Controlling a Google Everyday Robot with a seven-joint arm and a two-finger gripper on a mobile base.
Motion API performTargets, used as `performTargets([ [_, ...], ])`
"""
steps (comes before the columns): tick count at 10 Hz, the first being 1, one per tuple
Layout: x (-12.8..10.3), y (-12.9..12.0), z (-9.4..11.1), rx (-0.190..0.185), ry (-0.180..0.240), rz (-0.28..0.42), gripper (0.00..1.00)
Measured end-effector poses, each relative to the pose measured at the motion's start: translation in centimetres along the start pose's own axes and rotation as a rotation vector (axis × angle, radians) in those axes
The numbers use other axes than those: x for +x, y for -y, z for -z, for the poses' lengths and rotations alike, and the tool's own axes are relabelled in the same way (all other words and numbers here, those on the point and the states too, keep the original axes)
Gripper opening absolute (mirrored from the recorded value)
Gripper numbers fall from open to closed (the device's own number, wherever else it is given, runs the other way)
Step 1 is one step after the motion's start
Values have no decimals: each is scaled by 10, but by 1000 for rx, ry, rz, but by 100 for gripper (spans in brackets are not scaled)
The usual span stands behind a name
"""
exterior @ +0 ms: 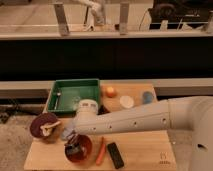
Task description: Wipe red bowl with brush
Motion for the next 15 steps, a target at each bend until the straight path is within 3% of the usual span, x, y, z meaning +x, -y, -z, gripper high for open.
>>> performTargets([
  [2, 3, -15, 5, -9, 16, -11, 0],
  [7, 27, -49, 11, -24, 11, -69, 0],
  [12, 40, -44, 10, -9, -23, -85, 0],
  [15, 34, -19, -3, -2, -24, -47, 0],
])
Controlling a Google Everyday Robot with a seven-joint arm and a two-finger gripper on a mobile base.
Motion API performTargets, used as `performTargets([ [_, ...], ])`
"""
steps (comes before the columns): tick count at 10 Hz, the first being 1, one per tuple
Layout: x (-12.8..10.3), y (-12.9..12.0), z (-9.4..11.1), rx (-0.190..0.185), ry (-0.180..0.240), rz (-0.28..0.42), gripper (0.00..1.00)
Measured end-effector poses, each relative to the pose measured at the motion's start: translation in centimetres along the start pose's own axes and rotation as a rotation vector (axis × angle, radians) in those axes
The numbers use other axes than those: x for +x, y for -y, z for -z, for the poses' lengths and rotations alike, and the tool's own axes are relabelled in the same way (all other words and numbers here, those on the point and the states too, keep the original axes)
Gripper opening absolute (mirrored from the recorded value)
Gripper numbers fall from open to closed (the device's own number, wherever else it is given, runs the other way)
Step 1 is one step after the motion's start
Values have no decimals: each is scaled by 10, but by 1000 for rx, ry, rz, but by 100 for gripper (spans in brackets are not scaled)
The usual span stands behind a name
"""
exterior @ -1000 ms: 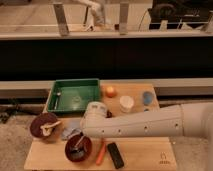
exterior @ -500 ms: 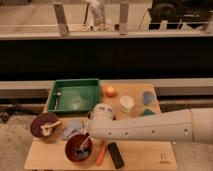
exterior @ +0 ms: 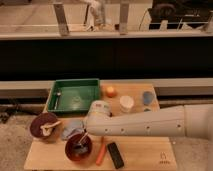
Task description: Wipe red bowl with brush
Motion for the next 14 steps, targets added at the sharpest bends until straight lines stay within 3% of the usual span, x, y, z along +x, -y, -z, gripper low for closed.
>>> performTargets([
  [4, -21, 13, -2, 14, 36, 38, 0],
  [8, -34, -6, 8, 15, 71, 52, 0],
  [11, -31, -21, 9, 4, 76, 40, 0],
  [14, -15, -30, 12, 5, 53, 16, 0],
])
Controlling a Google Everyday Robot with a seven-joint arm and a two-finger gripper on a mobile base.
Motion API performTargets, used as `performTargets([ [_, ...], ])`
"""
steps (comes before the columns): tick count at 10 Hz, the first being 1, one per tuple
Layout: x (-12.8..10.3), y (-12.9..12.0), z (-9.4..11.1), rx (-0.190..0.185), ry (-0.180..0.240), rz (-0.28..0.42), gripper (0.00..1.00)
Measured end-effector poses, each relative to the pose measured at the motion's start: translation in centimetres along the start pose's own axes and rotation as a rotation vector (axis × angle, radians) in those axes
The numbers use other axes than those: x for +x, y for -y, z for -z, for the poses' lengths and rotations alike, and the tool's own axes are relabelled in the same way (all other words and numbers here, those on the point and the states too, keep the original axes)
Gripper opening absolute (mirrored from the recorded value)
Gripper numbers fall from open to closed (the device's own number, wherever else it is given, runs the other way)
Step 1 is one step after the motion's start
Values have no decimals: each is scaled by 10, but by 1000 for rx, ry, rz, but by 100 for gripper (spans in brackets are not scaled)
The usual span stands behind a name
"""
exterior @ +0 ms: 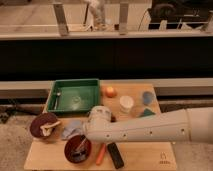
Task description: Wipe red bowl with brush
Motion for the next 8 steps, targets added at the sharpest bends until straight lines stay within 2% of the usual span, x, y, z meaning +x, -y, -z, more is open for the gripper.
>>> performTargets([
  [4, 11, 11, 0, 17, -30, 4, 0],
  [8, 5, 32, -11, 29, -32, 34, 0],
])
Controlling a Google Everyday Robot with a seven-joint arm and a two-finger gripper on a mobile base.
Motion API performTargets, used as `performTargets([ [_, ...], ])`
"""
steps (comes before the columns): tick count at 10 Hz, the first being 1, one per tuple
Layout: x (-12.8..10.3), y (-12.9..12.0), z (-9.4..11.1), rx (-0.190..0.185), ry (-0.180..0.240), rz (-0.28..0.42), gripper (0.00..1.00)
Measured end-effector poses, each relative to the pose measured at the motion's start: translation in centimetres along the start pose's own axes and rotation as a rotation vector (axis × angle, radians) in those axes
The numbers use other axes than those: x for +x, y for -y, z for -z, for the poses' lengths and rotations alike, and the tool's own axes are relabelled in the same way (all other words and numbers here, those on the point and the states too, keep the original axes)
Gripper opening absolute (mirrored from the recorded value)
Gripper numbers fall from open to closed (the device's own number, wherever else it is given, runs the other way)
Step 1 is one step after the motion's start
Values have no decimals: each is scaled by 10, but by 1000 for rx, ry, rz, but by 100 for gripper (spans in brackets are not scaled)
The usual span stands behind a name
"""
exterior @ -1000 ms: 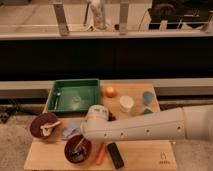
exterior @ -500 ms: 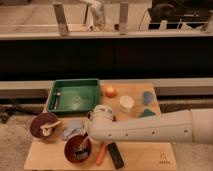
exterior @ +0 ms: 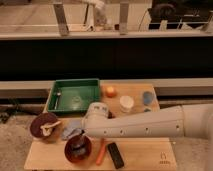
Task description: Wipe red bowl with brush
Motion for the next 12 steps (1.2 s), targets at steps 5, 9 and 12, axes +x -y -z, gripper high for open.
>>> performTargets([
  [5, -15, 7, 4, 19, 38, 24, 0],
  [9, -33, -10, 14, 9, 76, 44, 0],
  [12, -24, -26, 16, -11, 59, 32, 0],
])
